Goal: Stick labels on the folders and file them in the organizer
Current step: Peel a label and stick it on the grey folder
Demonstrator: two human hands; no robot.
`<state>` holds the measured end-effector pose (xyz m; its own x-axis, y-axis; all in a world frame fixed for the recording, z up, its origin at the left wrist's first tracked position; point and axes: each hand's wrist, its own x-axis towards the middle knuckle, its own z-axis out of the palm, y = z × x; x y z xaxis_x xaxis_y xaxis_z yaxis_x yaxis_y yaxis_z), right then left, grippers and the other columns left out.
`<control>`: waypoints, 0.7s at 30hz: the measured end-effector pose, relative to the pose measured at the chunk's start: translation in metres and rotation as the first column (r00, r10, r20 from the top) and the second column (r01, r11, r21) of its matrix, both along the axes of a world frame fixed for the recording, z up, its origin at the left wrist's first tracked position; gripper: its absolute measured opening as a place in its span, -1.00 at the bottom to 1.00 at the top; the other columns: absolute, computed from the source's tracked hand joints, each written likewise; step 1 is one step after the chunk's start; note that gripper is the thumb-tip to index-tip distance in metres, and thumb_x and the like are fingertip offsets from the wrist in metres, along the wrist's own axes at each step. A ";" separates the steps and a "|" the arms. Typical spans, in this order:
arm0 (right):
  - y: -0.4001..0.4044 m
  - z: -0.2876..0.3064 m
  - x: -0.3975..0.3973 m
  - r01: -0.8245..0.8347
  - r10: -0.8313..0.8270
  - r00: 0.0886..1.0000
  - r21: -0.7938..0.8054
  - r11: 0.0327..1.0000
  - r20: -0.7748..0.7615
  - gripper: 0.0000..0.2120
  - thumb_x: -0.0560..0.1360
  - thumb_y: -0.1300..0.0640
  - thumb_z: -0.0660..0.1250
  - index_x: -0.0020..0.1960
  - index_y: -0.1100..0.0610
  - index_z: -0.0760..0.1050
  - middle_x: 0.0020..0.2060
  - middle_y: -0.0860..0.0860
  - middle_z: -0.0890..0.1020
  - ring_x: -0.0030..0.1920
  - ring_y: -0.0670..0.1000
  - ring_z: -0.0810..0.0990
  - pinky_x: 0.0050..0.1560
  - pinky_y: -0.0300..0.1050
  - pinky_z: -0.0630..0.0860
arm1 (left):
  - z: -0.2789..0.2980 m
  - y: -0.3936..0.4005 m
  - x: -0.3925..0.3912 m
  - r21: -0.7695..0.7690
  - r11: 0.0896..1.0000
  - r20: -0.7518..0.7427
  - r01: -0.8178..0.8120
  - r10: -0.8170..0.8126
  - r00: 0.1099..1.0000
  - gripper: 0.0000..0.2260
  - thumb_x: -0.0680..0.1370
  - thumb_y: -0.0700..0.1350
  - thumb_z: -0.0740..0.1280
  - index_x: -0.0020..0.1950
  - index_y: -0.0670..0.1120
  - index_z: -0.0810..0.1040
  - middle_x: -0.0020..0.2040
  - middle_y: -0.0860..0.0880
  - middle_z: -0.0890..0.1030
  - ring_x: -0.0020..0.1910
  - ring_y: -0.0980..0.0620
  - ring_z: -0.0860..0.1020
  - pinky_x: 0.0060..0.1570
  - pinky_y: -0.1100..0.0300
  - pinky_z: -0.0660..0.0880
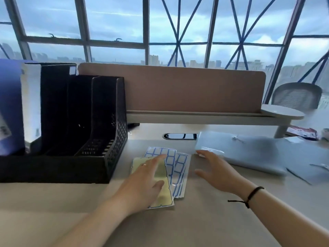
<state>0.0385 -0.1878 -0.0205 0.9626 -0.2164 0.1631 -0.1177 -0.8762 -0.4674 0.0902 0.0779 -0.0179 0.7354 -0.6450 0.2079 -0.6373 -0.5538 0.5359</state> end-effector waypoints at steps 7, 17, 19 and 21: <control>-0.086 -0.018 0.004 0.294 -0.318 0.944 -0.211 0.932 -0.089 -0.33 0.51 -0.35 0.17 0.51 -0.05 0.20 0.49 0.01 0.35 0.50 0.12 0.25 0.49 0.23 0.12 | -0.005 -0.073 0.009 0.058 0.994 -0.018 0.091 -0.090 0.996 -0.47 0.64 -0.02 0.21 0.55 0.24 0.10 0.55 0.19 0.23 0.48 0.12 0.27 0.43 0.10 0.26; -0.073 -0.008 -0.062 0.166 -0.298 0.940 -0.538 0.827 -0.167 -0.40 0.51 -0.45 -0.09 0.31 -0.12 0.37 0.20 0.01 0.58 0.17 0.16 0.55 0.13 0.09 0.37 | -0.006 -0.189 -0.011 0.055 0.988 -0.059 0.146 -0.143 0.988 -0.55 0.67 -0.02 0.15 0.57 0.08 0.18 0.55 0.03 0.30 0.51 0.02 0.26 0.46 0.09 0.22; -0.058 0.001 -0.088 0.109 -0.234 0.957 -0.540 0.834 -0.169 -0.44 0.53 -0.42 -0.05 0.22 -0.07 0.45 0.10 0.02 0.62 0.11 0.16 0.58 0.08 0.02 0.43 | -0.009 -0.201 -0.020 0.086 0.984 -0.057 0.154 -0.149 0.987 -0.55 0.67 0.03 0.13 0.57 0.10 0.18 0.54 0.01 0.33 0.49 -0.01 0.30 0.44 0.07 0.25; -0.048 0.009 -0.113 0.073 -0.179 0.970 -0.506 0.860 -0.163 -0.40 0.53 -0.43 -0.01 0.12 -0.02 0.56 -0.01 0.00 0.67 0.06 0.09 0.60 0.03 -0.03 0.50 | -0.011 -0.206 -0.028 0.120 0.982 -0.079 0.146 -0.137 0.987 -0.54 0.66 0.10 0.12 0.56 0.12 0.17 0.52 -0.01 0.37 0.47 -0.03 0.35 0.41 0.03 0.30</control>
